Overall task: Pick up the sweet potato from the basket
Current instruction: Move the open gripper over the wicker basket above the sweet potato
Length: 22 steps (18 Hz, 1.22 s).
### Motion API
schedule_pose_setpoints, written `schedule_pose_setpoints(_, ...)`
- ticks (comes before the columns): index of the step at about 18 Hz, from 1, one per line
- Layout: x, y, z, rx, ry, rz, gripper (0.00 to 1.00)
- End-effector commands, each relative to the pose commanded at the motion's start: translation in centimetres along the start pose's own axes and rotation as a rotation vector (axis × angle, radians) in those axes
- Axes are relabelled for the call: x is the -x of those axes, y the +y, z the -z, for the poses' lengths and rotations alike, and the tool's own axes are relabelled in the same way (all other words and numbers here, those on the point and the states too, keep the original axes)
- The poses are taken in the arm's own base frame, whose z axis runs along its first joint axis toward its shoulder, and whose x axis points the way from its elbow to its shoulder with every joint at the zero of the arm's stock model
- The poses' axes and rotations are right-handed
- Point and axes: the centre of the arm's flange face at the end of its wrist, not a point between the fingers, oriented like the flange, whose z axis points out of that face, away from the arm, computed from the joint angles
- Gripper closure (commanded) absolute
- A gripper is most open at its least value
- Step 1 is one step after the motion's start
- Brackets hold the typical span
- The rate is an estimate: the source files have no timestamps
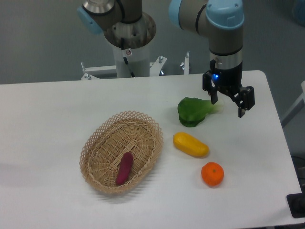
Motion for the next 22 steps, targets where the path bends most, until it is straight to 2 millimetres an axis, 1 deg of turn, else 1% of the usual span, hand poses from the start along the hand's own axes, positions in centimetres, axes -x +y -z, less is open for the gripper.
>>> schedule_pose_setpoints(2, -0.6, -0.1, -0.2, -0.001, 0.008, -0.001, 0.0)
schedule_pose_setpoints(3, -0.9, -0.2, 0.1, -0.003, 0.005, 0.0, 0.0)
schedule_pose_setpoints(4, -1.1, -0.4, 0.5, -0.006, 0.001, -0.001, 0.0)
schedule_pose_setpoints(5, -1.2, -0.7, 1.2, 0.003, -0.012, -0.007, 0.0)
schedule_pose_setpoints(6, -1.8, -1.3, 2.3, 0.0, -0.016, -0.012, 0.0)
schedule_pose_setpoints(7, -2.4, -1.8, 2.3, -0.008, -0.011, -0.01, 0.0)
schedule_pose_setpoints(9, -3.8, -4.2, 2.2, -0.031, 0.002, -0.004, 0.0)
schedule_pose_setpoints(10, -4.7, -5.3, 1.8, -0.04, 0.015, 0.03, 0.0)
schedule_pose_setpoints(13, -7.1, -9.0, 1.3, -0.057, 0.042, 0.188, 0.0)
schedule_pose_setpoints(16, -9.3, -13.4, 0.9, -0.073, 0.077, 0.366, 0.0)
schedule_pose_setpoints(17, -10.3, -15.0, 0.4, -0.073, 0.094, 0.4, 0.0)
schedule_pose_setpoints(19, -11.8, -17.2, -0.8, -0.066, 0.127, 0.435, 0.0)
schedule_pose_setpoints(22, -14.3, -19.9, -2.8, -0.036, 0.172, 0.46, 0.0)
